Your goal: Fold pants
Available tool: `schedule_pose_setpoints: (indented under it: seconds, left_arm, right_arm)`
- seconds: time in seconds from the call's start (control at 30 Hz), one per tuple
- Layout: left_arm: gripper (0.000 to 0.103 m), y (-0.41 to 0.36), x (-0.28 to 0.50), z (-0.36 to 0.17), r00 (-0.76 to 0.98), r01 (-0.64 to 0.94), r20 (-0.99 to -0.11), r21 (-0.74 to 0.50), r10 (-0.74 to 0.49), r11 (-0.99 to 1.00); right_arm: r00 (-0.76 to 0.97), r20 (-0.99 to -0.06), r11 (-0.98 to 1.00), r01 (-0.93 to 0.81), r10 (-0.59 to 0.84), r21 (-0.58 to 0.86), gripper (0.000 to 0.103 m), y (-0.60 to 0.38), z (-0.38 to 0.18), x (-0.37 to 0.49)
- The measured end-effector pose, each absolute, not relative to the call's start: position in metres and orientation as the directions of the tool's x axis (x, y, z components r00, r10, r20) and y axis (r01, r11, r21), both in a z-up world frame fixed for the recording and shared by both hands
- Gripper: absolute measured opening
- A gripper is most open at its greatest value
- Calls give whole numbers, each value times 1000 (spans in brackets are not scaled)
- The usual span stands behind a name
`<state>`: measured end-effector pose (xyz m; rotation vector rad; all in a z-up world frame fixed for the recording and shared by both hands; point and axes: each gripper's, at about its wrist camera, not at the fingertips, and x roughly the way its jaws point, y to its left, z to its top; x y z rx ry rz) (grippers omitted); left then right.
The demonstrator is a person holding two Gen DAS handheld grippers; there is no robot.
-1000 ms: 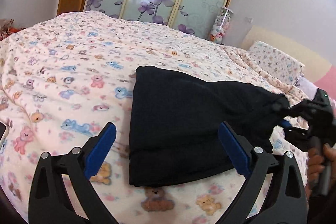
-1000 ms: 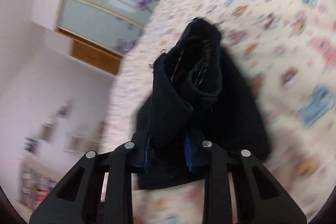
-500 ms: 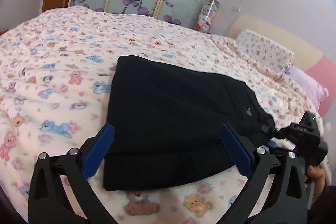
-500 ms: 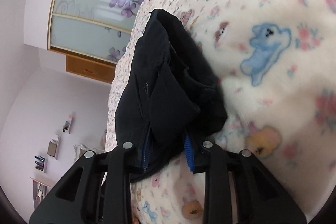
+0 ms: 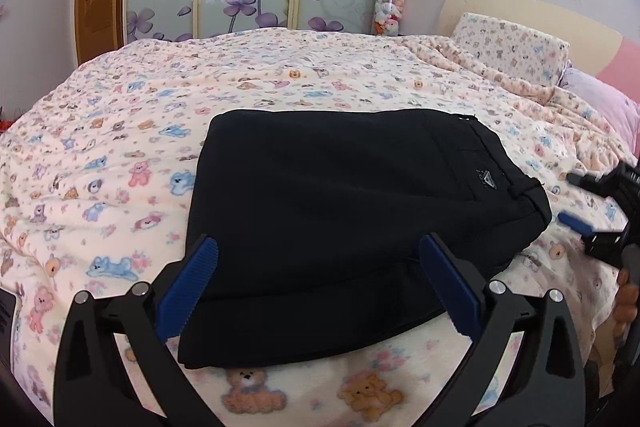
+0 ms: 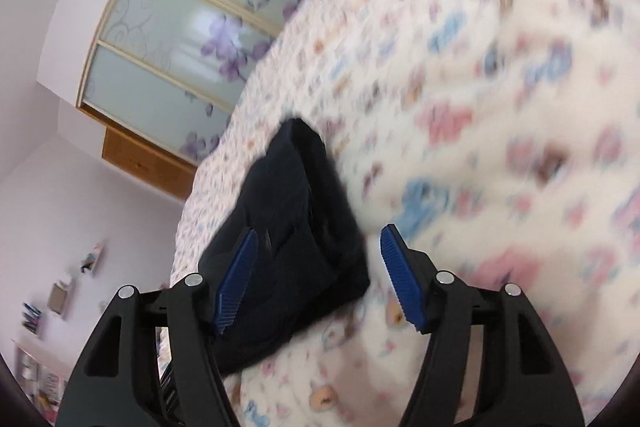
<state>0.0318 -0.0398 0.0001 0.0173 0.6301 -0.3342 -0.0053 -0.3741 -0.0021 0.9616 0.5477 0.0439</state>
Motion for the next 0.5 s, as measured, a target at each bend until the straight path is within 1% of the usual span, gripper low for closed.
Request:
schedule_pose_setpoints:
  seconds: [0.03,0.1,0.17,0.2,0.23,0.3,0.37,0.4,0.43,0.47,0.5]
  left_arm:
    - [101,-39,32,2,756,317,-574,-100,-315,943]
    - [101,-35,35,11,735,363,-536,-205,-415,909]
    - [101,-35,45,18,660,428,-502,-360,-559,829]
    - [101,-38,52,19,619,451,-497,-410,-608,793]
    - [101,-41,55,18,599,458,-500,-428,-626,779]
    - [101,-50,66,14,576,452,-526,-433,-625,780]
    - [101,-51,78,4,581,416,-559,-421,-592,806]
    - [101,-48,83,-3,582,389,-577,-421,-573,819]
    - [101,-43,88,-13,578,356,-600,-424,-553,833]
    - [101,-40,91,-22,574,339,-617,-419,-538,842]
    - [101,-37,92,-31,569,344,-623,-413,-537,844]
  right_arm:
    - [864,-407,585,173,295,792,66,-372,2,-2]
    - [853,-360,578,86,379,811,66,-363,12,10]
    - [838,-341,581,36,425,813,66,-359,15,16]
    - [831,-337,586,16,443,810,66,-355,19,19]
    - [818,-339,594,-4,465,804,66,-348,21,26]
    - [797,-342,596,-29,499,802,66,-333,23,34]
    - [771,-357,602,-42,527,798,66,-322,22,37]
    - [753,-380,609,-34,537,793,67,-317,16,40]
    - [728,-426,624,-4,538,782,68,-311,5,46]
    - [703,-468,642,21,536,766,67,-306,-8,49]
    - [688,-479,644,21,546,765,66,-301,-22,50]
